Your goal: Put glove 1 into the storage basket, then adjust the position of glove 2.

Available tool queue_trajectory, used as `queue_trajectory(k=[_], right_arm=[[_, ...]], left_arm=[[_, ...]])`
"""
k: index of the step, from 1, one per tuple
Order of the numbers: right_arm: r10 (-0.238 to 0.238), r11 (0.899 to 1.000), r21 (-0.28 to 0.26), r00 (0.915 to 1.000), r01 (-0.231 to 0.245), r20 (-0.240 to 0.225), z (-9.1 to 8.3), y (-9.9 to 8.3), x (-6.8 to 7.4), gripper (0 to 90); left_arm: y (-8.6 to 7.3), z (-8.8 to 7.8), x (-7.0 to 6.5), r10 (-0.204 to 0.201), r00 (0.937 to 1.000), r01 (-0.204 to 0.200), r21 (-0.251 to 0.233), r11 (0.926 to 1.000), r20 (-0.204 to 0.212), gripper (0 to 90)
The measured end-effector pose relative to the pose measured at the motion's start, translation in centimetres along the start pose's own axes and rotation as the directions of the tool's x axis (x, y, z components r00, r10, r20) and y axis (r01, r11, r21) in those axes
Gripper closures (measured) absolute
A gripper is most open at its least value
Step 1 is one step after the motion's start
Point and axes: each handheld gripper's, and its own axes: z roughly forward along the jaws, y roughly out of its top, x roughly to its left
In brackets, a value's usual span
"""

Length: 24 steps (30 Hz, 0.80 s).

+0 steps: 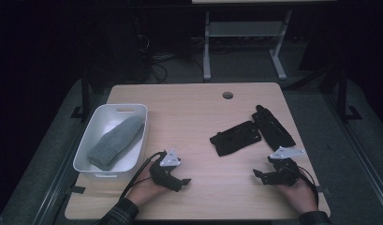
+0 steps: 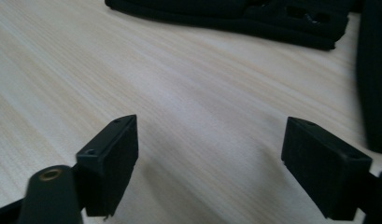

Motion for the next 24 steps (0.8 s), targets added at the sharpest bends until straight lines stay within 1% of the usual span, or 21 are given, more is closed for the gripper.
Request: queue_trajectory(k=[1,2,5,7,8,9,11,13,15,17,18,24], right_arm=[[-0.001,1.000,-0.003,1.0000,0.001,0.003,-0.1,0.1,-0.1,23.9],[0.006,1.000,-0.020,1.0000,-0.006,-0.001,-0.3,0.4,-0.5,32.5],[0.020,0.999,-0.031,0.9997,-0.020,0.012,-0.7,0.7,-1.3,47.7],[0.041,0.998,-0.043,0.9989,-0.040,0.022,-0.9,1.0,-2.1,57.3],[0.041,0.998,-0.043,0.9989,-0.040,0.022,-0.9,1.0,-2.1,57.3],[0.056,0.998,-0.037,0.9977,-0.055,0.036,-1.1,1.3,-2.8,69.9],[0.061,0.997,-0.038,0.9968,-0.059,0.052,-1.3,1.6,-3.4,78.8],[0.056,0.998,-0.036,0.9958,-0.053,0.073,-1.3,1.9,-3.9,86.1],[0.052,0.998,-0.031,0.9943,-0.050,0.093,-1.2,2.2,-4.3,90.0],[0.052,0.998,-0.029,0.9936,-0.049,0.100,-1.2,2.3,-4.6,90.0],[0.053,0.999,-0.016,0.9927,-0.051,0.108,-1.0,2.5,-5.2,90.0],[0.060,0.998,-0.006,0.9883,-0.060,0.140,-0.6,3.0,-6.9,90.0]], left_arm=[[0.0,0.0,0.0,0.000,1.0000,0.000,0.000,1.0000,0.000,12.2],[0.0,0.0,0.0,0.000,1.0000,0.000,0.000,1.0000,0.000,12.2],[0.0,0.0,0.0,-0.001,1.0000,0.001,-0.001,1.0000,0.000,12.2],[0.0,0.1,0.0,-0.007,1.0000,0.007,-0.007,1.0000,0.000,12.2],[0.0,0.1,0.0,-0.007,1.0000,0.007,-0.007,1.0000,0.000,12.2],[0.0,0.1,-0.1,-0.009,1.0000,0.009,-0.009,0.9999,-0.002,12.2],[0.0,0.1,-0.1,-0.020,0.9998,0.019,-0.016,0.9997,-0.005,12.2],[0.0,0.1,0.0,-0.020,0.9998,0.020,-0.015,0.9997,-0.009,12.3],[0.0,0.1,0.1,-0.004,0.9999,0.004,-0.009,1.0000,-0.013,12.2],[0.0,0.1,0.1,-0.010,0.9999,0.010,-0.009,0.9999,-0.012,12.2],[0.0,0.1,0.1,-0.009,0.9999,0.009,-0.009,0.9999,-0.012,12.3],[0.0,0.1,0.1,-0.008,0.9999,0.008,-0.009,0.9999,-0.010,12.2]])
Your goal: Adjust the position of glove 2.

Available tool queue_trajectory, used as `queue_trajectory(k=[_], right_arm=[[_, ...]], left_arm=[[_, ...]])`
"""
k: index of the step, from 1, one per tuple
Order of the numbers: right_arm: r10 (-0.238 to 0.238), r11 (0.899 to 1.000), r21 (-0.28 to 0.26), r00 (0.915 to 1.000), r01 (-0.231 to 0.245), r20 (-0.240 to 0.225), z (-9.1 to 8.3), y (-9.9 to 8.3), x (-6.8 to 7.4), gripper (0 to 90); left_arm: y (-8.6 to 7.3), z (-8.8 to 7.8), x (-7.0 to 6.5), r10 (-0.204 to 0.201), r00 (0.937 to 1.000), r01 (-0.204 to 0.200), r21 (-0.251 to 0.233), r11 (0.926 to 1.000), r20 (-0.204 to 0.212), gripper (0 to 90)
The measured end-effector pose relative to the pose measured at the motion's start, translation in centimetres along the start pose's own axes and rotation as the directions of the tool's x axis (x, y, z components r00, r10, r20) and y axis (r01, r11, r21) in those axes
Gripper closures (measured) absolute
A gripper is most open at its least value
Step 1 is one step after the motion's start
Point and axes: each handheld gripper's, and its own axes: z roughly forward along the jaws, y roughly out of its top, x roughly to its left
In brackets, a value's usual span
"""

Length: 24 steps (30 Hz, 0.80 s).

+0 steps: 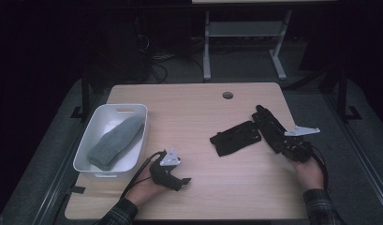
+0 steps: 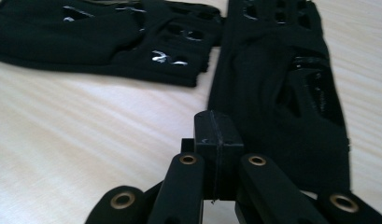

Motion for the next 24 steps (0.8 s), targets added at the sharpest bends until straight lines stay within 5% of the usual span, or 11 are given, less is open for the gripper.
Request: queue_trajectory(k=[13,24], right_arm=[[0.046,0.996,0.076,0.9985,-0.048,0.031,2.1,-0.5,-3.0,90.0],[0.002,0.992,0.126,0.9974,-0.011,0.072,1.5,-0.8,-1.8,90.0]], left_arm=[[0.0,0.0,0.0,-0.001,1.0000,0.001,0.006,1.0000,0.001,12.3],[0.0,0.0,0.0,0.000,1.0000,0.000,0.005,1.0000,0.001,12.3]])
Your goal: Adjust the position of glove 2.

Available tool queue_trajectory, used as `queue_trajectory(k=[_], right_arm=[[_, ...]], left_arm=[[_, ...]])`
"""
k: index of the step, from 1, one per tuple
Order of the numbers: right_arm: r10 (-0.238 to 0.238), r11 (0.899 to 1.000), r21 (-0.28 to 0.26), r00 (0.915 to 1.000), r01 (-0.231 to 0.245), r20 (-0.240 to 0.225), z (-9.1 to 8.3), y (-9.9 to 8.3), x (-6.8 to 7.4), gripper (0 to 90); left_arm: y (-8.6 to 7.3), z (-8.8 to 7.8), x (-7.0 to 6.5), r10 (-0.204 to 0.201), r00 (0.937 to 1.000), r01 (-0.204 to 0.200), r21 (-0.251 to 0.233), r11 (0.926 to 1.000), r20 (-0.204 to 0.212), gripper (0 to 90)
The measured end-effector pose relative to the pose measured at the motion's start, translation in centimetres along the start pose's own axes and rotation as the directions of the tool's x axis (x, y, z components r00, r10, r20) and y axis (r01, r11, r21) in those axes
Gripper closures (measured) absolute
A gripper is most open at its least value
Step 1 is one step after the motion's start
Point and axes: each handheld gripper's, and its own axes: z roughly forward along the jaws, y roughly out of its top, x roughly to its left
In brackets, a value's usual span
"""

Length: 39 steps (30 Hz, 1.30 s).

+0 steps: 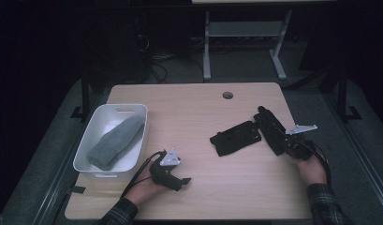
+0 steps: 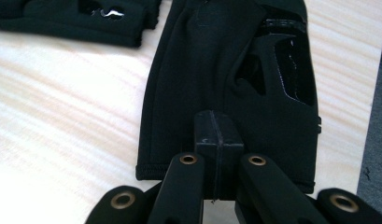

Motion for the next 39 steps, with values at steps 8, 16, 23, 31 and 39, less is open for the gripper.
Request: queue_trajectory(k=[8,16,23,31,39], right_arm=[[0.002,1.000,0.016,0.9986,-0.002,-0.052,-1.0,-0.9,0.9,90.0],[-0.010,0.999,0.034,0.9958,0.013,-0.091,-1.7,-1.4,2.1,90.0],[-0.035,0.998,0.044,0.9907,0.041,-0.132,-2.9,-2.5,4.1,90.0],[-0.055,0.997,0.050,0.9830,0.065,-0.175,-4.1,-3.7,5.7,90.0],[-0.068,0.997,-0.028,0.9876,0.065,-0.141,-4.8,-2.6,4.9,90.0]], left_arm=[[0.0,0.0,0.0,0.000,1.0000,0.000,-0.005,1.0000,-0.001,12.3],[0.0,0.0,0.0,0.000,1.0000,0.000,-0.005,1.0000,-0.001,12.2],[0.0,0.0,0.0,-0.004,1.0000,0.004,-0.004,1.0000,-0.001,12.3],[0.0,0.0,0.0,0.001,1.0000,-0.001,0.001,1.0000,0.000,12.3],[0.0,0.0,0.0,0.001,1.0000,-0.001,-0.004,1.0000,-0.001,12.3]])
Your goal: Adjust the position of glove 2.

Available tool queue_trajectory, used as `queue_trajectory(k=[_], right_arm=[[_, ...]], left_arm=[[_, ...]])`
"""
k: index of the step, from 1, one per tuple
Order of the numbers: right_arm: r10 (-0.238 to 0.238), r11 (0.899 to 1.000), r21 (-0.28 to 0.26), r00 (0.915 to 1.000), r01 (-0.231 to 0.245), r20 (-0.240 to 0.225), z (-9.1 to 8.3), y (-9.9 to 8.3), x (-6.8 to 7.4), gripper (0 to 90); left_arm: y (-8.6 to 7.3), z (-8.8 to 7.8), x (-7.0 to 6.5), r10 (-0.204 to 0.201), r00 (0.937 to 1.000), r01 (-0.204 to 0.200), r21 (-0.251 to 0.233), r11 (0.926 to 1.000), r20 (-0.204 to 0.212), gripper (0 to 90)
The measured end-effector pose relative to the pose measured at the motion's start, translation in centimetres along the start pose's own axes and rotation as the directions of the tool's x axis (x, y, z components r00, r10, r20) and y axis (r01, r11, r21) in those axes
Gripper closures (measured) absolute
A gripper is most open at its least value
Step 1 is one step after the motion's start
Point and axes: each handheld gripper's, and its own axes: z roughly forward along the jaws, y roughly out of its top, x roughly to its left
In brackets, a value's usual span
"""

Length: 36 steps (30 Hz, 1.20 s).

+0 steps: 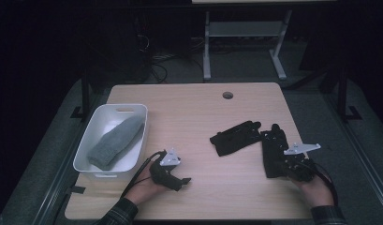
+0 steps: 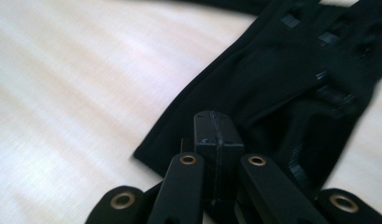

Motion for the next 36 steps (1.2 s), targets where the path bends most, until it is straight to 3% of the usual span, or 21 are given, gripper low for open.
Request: queue_trajectory(k=[3,4,8,9,16,22,26,36], right_arm=[[0.009,1.000,-0.011,0.9995,-0.009,0.029,0.2,0.6,-0.9,90.0],[0.034,0.999,-0.022,0.9987,-0.033,0.038,0.6,1.2,-2.0,90.0],[0.060,0.998,-0.031,0.9966,-0.059,0.055,1.2,1.7,-3.5,90.0],[0.081,0.996,-0.027,0.9947,-0.079,0.064,1.7,1.9,-4.4,90.0],[0.105,0.994,0.007,0.9919,-0.106,0.071,3.2,1.7,-6.0,90.0],[0.090,0.996,0.013,0.9935,-0.091,0.070,3.2,1.2,-5.8,90.0],[0.080,0.997,0.012,0.9960,-0.080,0.039,2.5,0.3,-5.1,90.0],[0.007,0.999,0.039,1.0000,-0.006,-0.006,1.6,-0.4,-1.6,90.0]], left_arm=[[0.0,0.0,0.0,-0.001,1.0000,0.001,0.000,1.0000,0.000,12.3],[0.0,0.0,0.0,-0.002,1.0000,0.002,0.000,1.0000,0.000,12.3],[0.0,0.0,0.0,-0.005,1.0000,0.005,0.001,1.0000,0.000,12.3],[0.0,0.0,0.0,-0.004,1.0000,0.004,0.001,1.0000,-0.001,12.3],[0.1,0.0,0.0,-0.003,1.0000,0.003,0.006,1.0000,-0.001,12.3],[0.1,0.0,0.0,-0.003,1.0000,0.003,0.003,1.0000,-0.002,12.2],[0.1,0.0,0.0,-0.004,1.0000,0.004,0.001,1.0000,-0.002,12.3],[0.0,0.1,0.0,-0.007,1.0000,0.007,0.001,1.0000,-0.002,12.3]])
